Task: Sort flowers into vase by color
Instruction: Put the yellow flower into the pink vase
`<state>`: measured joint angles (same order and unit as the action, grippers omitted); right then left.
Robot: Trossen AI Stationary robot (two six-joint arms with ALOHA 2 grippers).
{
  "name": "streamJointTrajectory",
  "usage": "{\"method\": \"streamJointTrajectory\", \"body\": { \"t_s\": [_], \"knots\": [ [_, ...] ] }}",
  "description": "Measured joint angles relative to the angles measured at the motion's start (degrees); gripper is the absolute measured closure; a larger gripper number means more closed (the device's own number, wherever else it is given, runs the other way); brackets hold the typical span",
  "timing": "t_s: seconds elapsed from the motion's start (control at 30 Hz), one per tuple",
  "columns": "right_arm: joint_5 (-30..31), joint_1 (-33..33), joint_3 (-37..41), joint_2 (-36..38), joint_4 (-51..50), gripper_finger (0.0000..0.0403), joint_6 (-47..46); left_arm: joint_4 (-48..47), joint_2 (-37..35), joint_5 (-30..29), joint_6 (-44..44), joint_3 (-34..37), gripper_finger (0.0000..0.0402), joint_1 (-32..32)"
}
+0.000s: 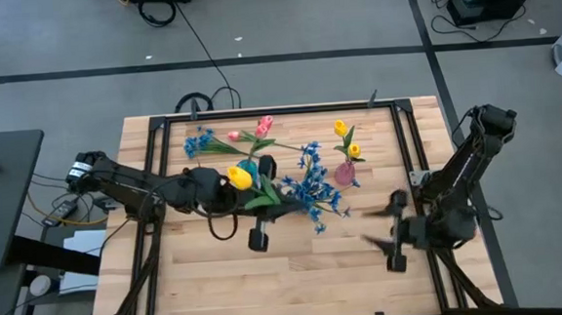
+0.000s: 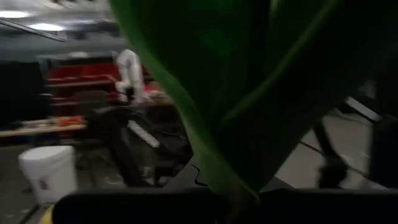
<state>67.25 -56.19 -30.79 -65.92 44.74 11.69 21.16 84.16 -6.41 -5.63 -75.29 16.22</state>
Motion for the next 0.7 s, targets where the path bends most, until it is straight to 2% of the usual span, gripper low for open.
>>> {"method": "streamJointTrajectory", "body": {
  "t_s": [0.13, 0.23, 0.3, 0.4, 0.5, 0.7],
  "knots": [
    [-17.39, 4.96, 0.02, -3.04, -8.20, 0.0155, -14.17, -4.97, 0.00, 2.94, -0.04, -3.00, 0.0392, 0.10],
    [-25.35, 7.92, 0.02, -5.37, -13.07, 0.0157, -21.35, -8.30, 0.00, 2.96, -0.40, -4.32, 0.0392, 0.55],
    [-28.70, 9.60, 0.02, -5.40, -20.53, 0.0157, -28.53, -10.29, 0.00, 2.99, -1.13, -4.71, 0.0392, 0.83],
    [-29.58, 11.72, 0.02, -4.68, -36.63, 0.0157, -41.57, -13.44, -0.44, 1.93, -1.91, -4.89, 0.0391, 1.74],
    [-26.51, 13.34, 0.02, -4.26, -51.34, 0.0157, -52.36, -15.21, -1.52, -0.32, -3.54, -4.95, 0.0391, 2.65],
    [-23.96, 16.66, 0.07, -4.21, -70.96, 0.0157, -67.32, -20.76, -4.15, -5.97, -4.68, -4.95, 0.0391, 4.66]
  ]
}}
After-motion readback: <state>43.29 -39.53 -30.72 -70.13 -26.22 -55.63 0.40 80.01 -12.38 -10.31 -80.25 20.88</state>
